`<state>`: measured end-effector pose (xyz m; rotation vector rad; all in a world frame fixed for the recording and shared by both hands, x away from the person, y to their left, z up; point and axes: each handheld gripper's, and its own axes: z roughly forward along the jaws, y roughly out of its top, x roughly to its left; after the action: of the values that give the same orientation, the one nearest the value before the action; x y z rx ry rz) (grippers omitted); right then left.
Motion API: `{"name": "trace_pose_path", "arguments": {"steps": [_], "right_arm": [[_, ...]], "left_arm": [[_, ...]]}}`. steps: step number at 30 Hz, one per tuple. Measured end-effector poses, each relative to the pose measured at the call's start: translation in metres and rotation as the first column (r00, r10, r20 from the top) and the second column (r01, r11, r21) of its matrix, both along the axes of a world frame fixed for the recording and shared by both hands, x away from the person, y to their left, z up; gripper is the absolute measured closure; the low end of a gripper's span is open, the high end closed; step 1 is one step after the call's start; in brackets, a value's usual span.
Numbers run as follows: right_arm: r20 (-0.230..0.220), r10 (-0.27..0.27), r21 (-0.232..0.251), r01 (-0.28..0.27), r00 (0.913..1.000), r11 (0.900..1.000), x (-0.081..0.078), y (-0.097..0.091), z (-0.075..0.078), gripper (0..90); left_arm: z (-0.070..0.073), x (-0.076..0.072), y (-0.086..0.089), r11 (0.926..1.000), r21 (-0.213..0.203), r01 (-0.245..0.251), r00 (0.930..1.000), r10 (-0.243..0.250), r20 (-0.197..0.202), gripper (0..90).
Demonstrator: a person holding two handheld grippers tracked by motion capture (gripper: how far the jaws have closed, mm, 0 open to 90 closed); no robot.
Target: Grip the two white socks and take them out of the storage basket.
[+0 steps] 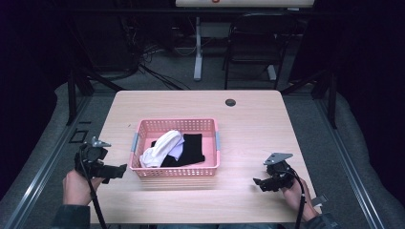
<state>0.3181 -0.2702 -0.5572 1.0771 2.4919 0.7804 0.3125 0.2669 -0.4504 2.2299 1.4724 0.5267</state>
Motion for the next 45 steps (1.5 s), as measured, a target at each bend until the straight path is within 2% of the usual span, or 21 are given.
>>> {"name": "trace_pose_path", "arguments": {"steps": [6,7,14,20,25,31,33,34,37,39,41,43,45], "right_arm": [[-0.002,0.003,-0.006,-0.003,1.0000,1.0000,0.000,0.000,0.000,17.2],[0.001,0.000,-0.003,0.000,1.0000,1.0000,0.000,0.000,0.000,17.2],[-0.003,-0.003,0.000,0.003,1.0000,1.0000,-0.001,0.000,0.001,17.1],[-0.005,-0.003,-0.001,0.003,1.0000,1.0000,0.000,0.000,0.000,16.7],[-0.008,0.003,-0.005,-0.003,1.0000,1.0000,0.000,0.000,0.000,16.6],[0.000,0.000,0.001,0.000,1.0000,1.0000,-0.001,0.001,-0.001,16.4],[-0.002,-0.002,-0.003,0.002,1.0000,1.0000,-0.001,0.000,0.000,16.4],[-0.006,-0.002,-0.002,0.002,1.0000,1.0000,0.000,0.000,0.000,16.4],[-0.008,0.000,-0.003,0.000,1.0000,1.0000,0.000,0.000,-0.001,16.3],[-0.004,0.000,-0.003,0.000,1.0000,1.0000,-0.001,0.000,0.000,16.3],[-0.003,-0.001,0.000,0.001,1.0000,1.0000,-0.001,0.000,0.000,16.3],[-0.004,0.001,-0.008,-0.001,1.0000,1.0000,-0.001,0.000,0.000,16.3],[-0.003,-0.002,-0.005,0.002,1.0000,1.0000,-0.001,0.001,0.000,16.3]], "left_arm": [[0.018,0.023,-0.016,0.9985,0.023,0.050,0.9987,-0.050,0.006,0.3],[0.024,0.031,-0.023,0.9977,0.024,0.064,0.9980,-0.064,0.005,0.2],[0.035,0.049,-0.041,0.9927,0.047,0.111,0.9939,-0.110,-0.007,0.2],[0.037,0.064,-0.056,0.9889,0.044,0.142,0.9897,-0.141,-0.026,0.3],[0.024,0.076,-0.073,0.9860,0.053,0.158,0.9846,-0.153,-0.084,1.9],[0.003,0.089,-0.088,0.9812,0.046,0.188,0.9732,-0.179,-0.144,7.2],[-0.005,0.093,-0.093,0.9790,0.043,0.199,0.9674,-0.189,-0.168,12.3],[-0.009,0.095,-0.095,0.9765,0.030,0.213,0.9597,-0.204,-0.193,17.2],[-0.019,0.098,-0.103,0.9705,0.050,0.236,0.9478,-0.218,-0.232,25.2],[-0.025,0.101,-0.108,0.9672,0.051,0.249,0.9409,-0.229,-0.250,35.5],[-0.026,0.102,-0.109,0.9656,0.054,0.254,0.9383,-0.233,-0.256,43.5],[-0.030,0.104,-0.111,0.9631,0.070,0.260,0.9333,-0.232,-0.274,45.1],[-0.034,0.106,-0.113,0.9621,0.096,0.255,0.9331,-0.219,-0.285,47.8]]}}
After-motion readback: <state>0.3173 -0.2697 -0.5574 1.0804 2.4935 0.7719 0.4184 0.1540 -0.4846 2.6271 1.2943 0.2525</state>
